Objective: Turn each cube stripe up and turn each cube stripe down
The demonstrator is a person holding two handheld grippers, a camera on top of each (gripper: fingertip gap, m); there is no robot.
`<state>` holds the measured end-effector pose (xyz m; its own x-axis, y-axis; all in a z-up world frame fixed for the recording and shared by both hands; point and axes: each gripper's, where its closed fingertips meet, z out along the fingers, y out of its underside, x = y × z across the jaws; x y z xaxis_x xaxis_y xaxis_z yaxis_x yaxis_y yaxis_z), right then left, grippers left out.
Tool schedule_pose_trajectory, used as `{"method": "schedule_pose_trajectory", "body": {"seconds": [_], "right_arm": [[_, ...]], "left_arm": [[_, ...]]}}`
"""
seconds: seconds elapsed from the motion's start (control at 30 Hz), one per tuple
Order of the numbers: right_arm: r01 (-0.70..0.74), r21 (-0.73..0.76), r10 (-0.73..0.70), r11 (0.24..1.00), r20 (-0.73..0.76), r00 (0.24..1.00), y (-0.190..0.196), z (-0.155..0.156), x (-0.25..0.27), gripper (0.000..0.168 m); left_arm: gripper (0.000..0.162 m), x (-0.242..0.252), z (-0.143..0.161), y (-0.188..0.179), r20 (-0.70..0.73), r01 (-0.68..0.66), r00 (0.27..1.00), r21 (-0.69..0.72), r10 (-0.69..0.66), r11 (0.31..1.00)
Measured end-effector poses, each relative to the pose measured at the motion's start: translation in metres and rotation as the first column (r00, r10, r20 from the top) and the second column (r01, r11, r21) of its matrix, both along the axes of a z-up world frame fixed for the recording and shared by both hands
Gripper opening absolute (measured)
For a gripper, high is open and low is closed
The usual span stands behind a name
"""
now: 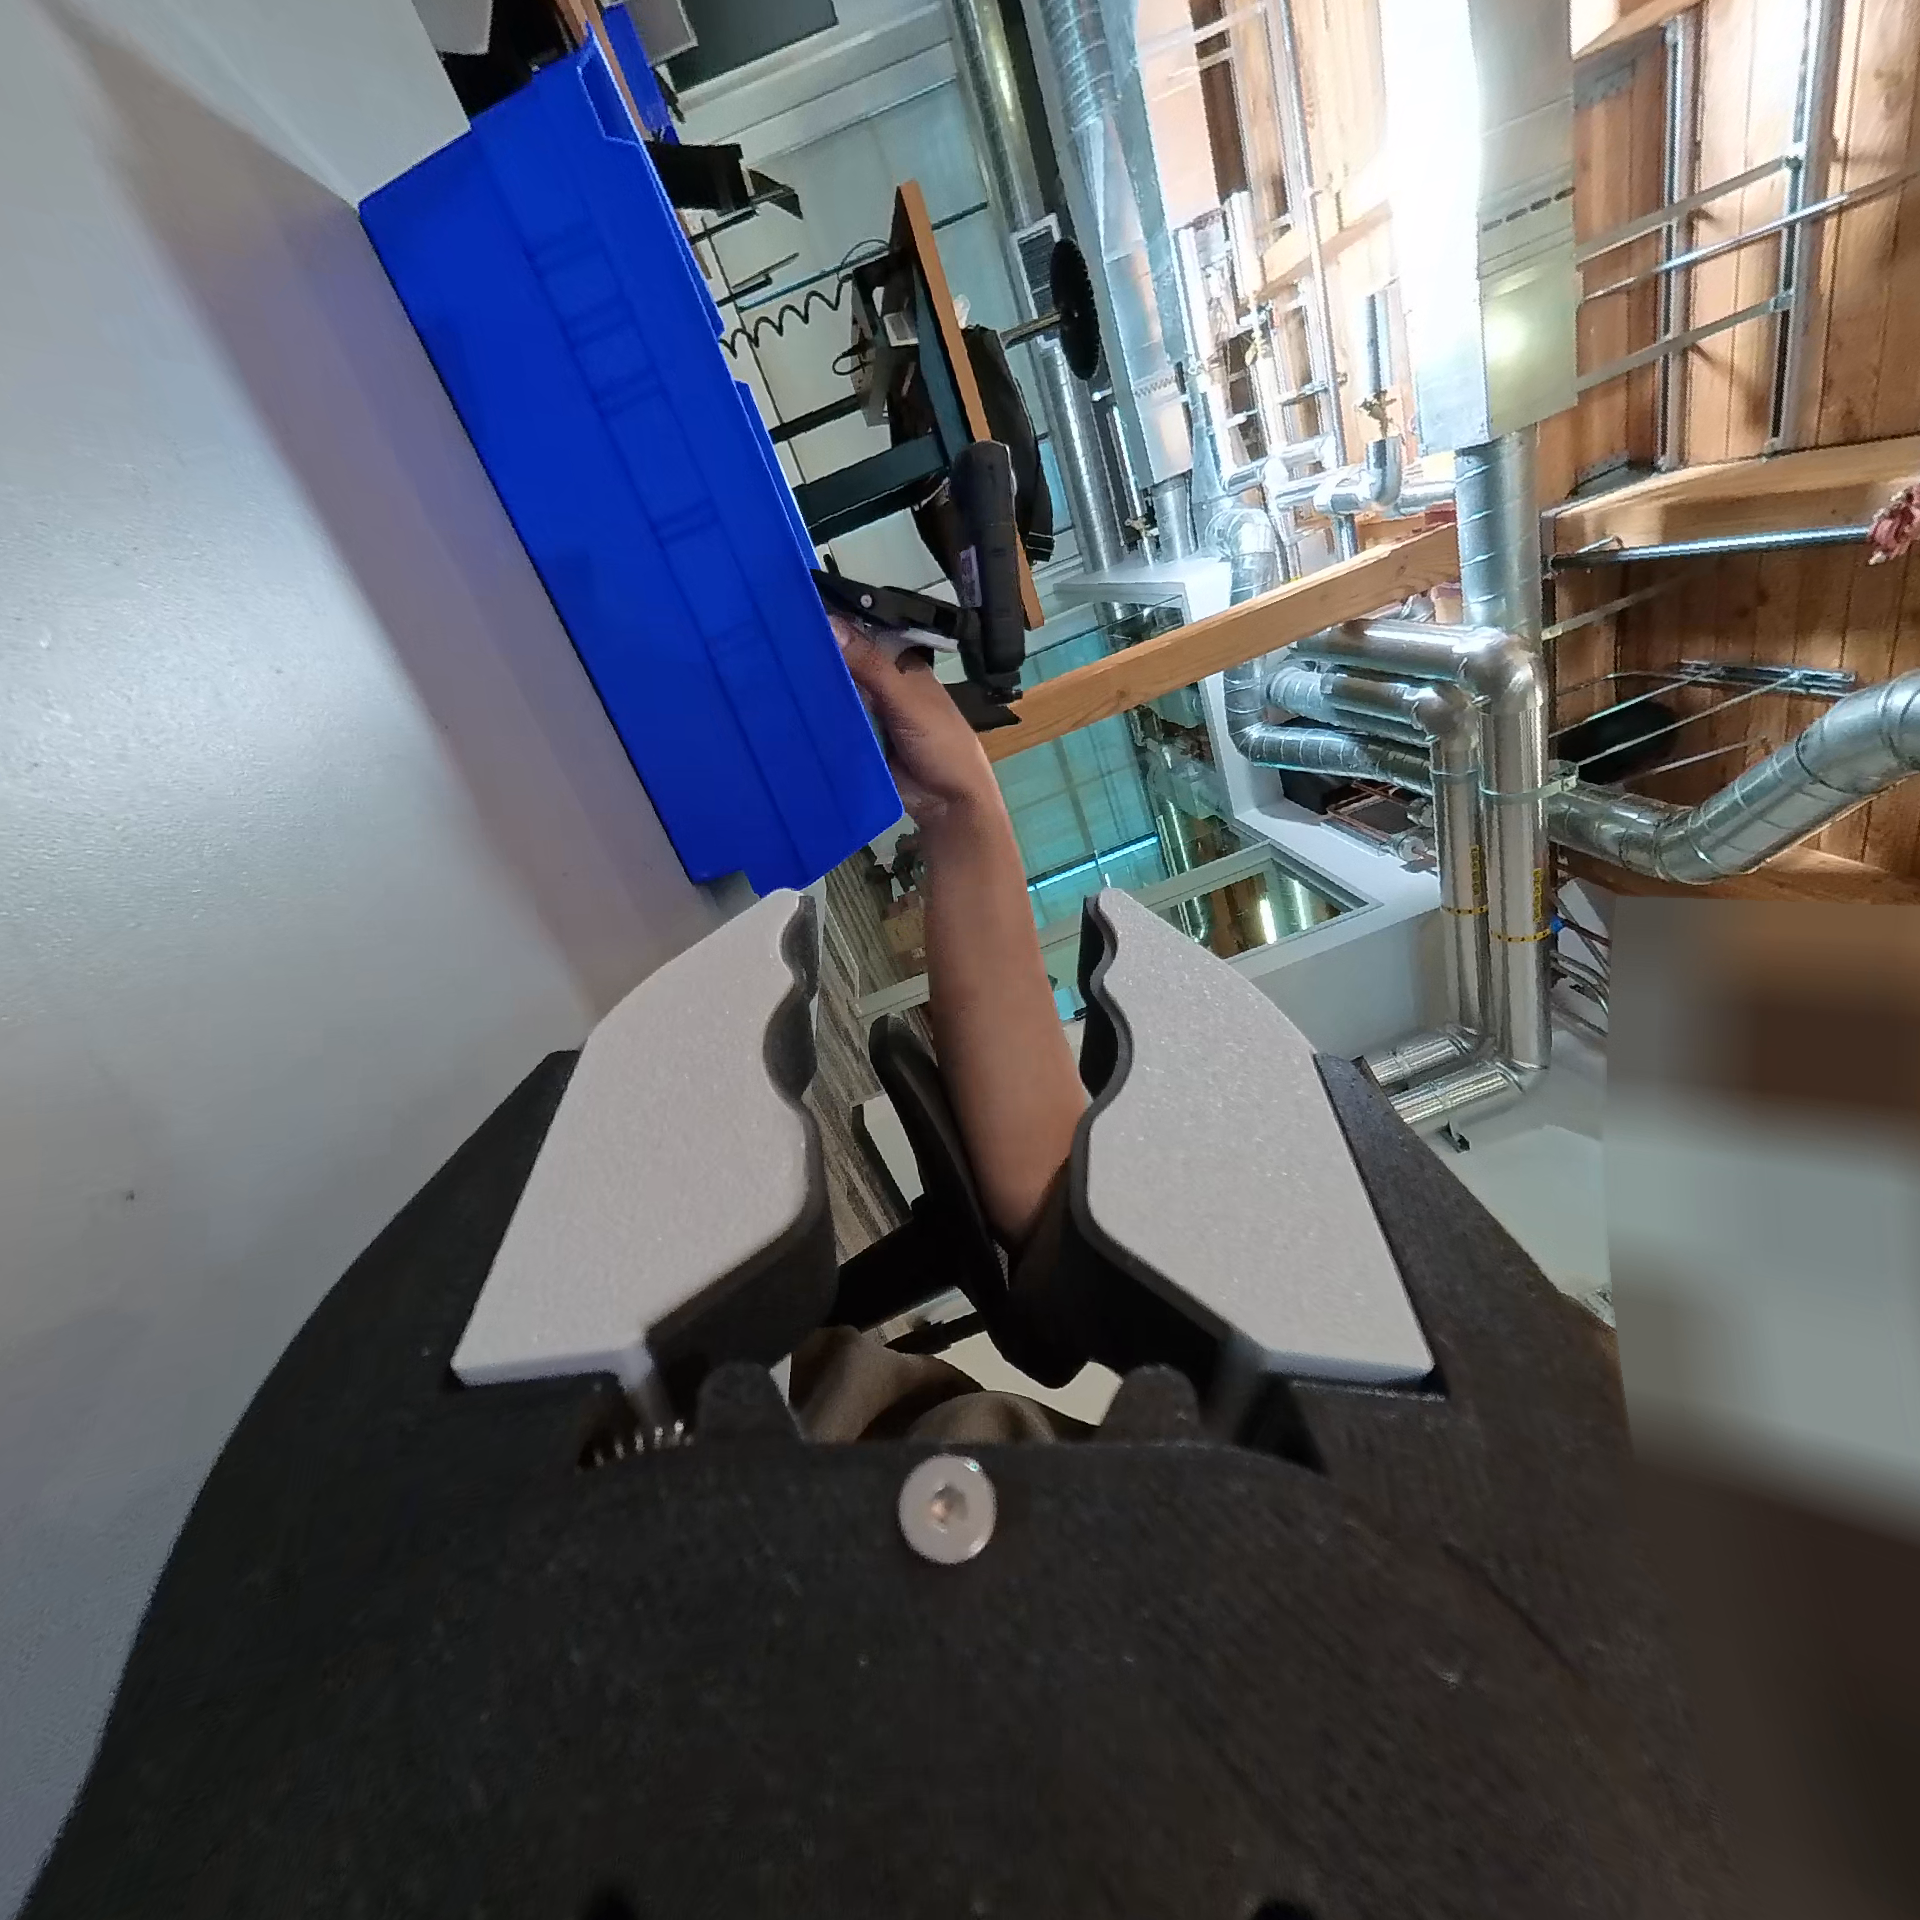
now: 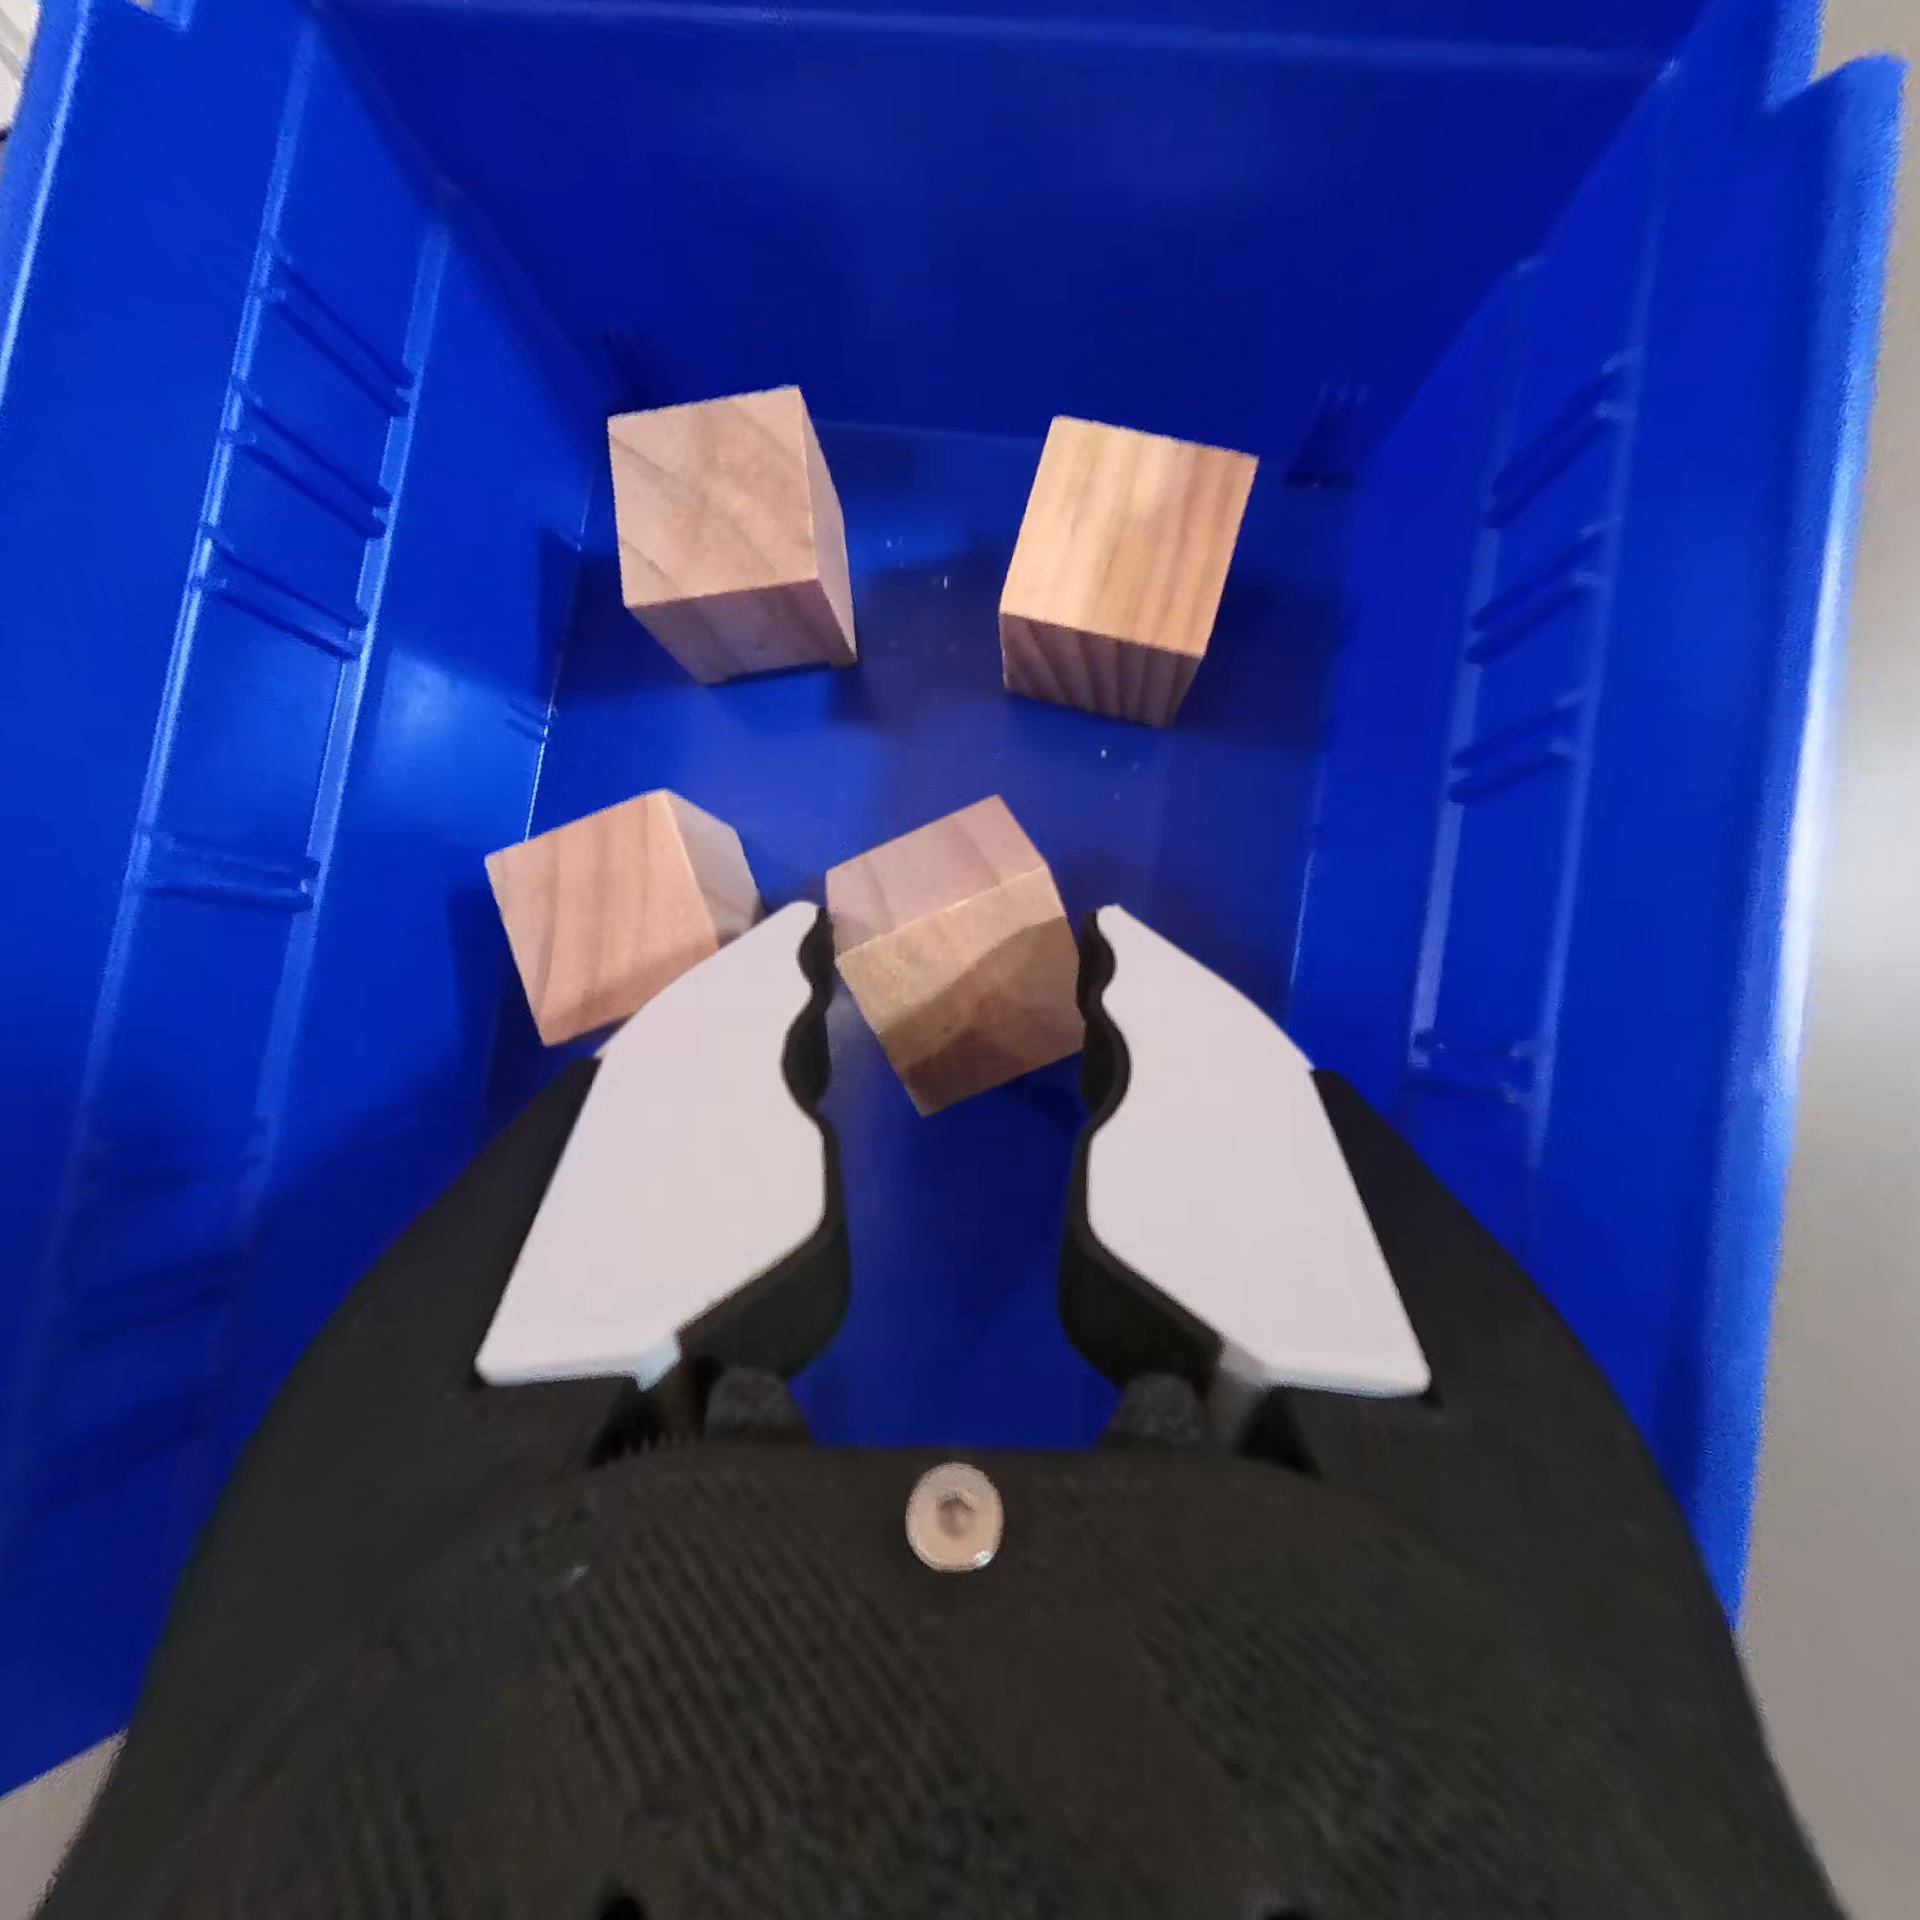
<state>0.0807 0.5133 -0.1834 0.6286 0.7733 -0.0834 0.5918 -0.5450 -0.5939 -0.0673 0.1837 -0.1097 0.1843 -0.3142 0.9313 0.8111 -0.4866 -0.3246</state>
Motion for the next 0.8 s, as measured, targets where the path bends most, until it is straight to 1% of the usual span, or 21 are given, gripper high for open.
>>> {"method": "schedule_pose_trajectory", "body": {"seconds": [0.27, 0.37, 0.43, 0.5, 0.57, 0.63, 0.7, 0.8], "right_arm": [[-0.056, -0.033, 0.060, 0.998, 0.157, 0.986, -0.015, -0.003, 0.019, 0.047], [-0.067, -0.019, 0.069, 0.998, 0.159, 0.985, -0.014, -0.003, 0.018, 0.047], [-0.058, 0.001, 0.057, 0.998, 0.112, 0.992, -0.010, -0.001, 0.012, 0.047], [-0.062, 0.034, 0.062, 0.998, -0.009, 0.998, -0.005, 0.007, -0.003, 0.046], [-0.028, 0.038, 0.033, 0.999, -0.130, 0.991, -0.001, 0.014, -0.013, 0.046], [0.007, 0.035, 0.001, 0.999, -0.205, 0.979, 0.004, 0.015, -0.018, 0.046], [0.027, 0.032, -0.019, 0.999, -0.225, 0.974, 0.008, 0.011, -0.019, 0.046], [0.033, 0.047, -0.023, 0.998, -0.195, 0.981, 0.010, 0.002, -0.017, 0.046]], "left_arm": [[0.049, 0.001, 0.000, 0.000, 0.000, 0.004, 1.000, -0.002, -0.004, 1.000], [0.049, 0.001, 0.000, 0.000, 0.002, 0.001, 1.000, -0.002, -0.001, 1.000], [0.049, 0.000, 0.000, 0.000, 0.003, -0.001, 1.000, -0.002, 0.001, 1.000], [0.049, 0.000, 0.000, 0.000, 0.004, -0.002, 1.000, -0.002, 0.002, 1.000], [0.049, 0.000, 0.000, 0.000, 0.004, -0.001, 1.000, -0.002, 0.001, 1.000], [0.049, 0.000, -0.001, 0.001, 0.004, 0.000, 1.000, -0.003, 0.000, 1.000], [0.049, 0.001, -0.001, 0.001, 0.004, 0.002, 1.000, -0.003, -0.002, 1.000], [0.049, 0.000, -0.001, 0.001, 0.004, 0.000, 1.000, -0.003, 0.000, 1.000]]}}
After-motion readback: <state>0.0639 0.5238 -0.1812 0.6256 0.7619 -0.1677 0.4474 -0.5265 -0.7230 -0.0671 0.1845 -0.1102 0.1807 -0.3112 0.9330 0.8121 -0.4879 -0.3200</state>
